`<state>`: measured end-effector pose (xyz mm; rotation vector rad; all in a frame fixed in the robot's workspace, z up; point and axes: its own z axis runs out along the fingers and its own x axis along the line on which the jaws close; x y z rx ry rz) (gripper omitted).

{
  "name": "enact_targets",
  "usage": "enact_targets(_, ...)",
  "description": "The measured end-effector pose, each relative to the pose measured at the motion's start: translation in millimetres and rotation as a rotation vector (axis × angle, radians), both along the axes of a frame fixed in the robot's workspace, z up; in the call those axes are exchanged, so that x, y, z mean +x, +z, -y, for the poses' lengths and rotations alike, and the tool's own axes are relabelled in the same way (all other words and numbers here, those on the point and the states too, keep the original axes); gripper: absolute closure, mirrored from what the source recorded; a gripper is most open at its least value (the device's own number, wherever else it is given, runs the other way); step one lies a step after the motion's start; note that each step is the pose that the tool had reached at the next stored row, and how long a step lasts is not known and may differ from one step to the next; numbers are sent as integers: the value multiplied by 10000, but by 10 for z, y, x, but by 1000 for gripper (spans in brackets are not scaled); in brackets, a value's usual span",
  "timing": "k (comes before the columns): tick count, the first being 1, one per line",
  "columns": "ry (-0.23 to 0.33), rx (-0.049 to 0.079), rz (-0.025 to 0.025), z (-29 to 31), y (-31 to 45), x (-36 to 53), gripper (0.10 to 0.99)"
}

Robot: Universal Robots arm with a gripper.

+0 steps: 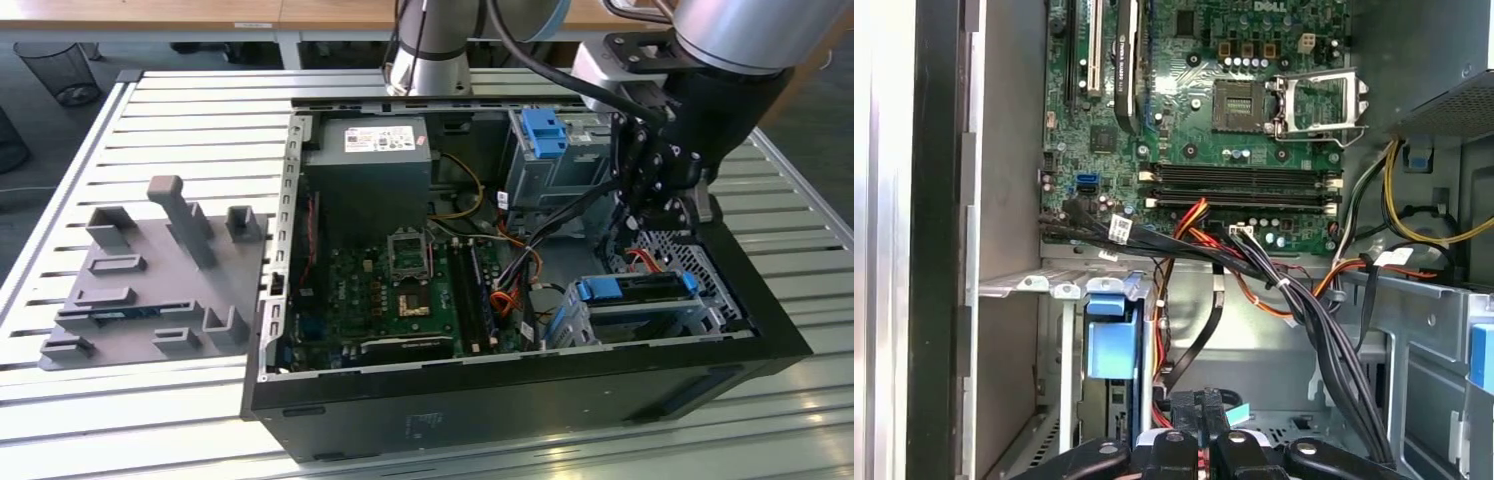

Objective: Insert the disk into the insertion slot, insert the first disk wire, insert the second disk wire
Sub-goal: 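Insert the second disk wire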

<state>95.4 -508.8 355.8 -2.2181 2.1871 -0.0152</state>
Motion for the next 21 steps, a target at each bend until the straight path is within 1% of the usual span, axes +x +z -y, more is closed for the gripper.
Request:
enact_targets(4,0,-3,0,-16,-15,0,902)
enact_targets(5,0,-4,0,-18,-18,0,839)
enact_targets(11,0,-28,0,-26,-46,0,839)
enact_targets(17,0,-150,0,-28,-82,0,839)
enact_targets(21,0,-276,0,-30,-103,0,839)
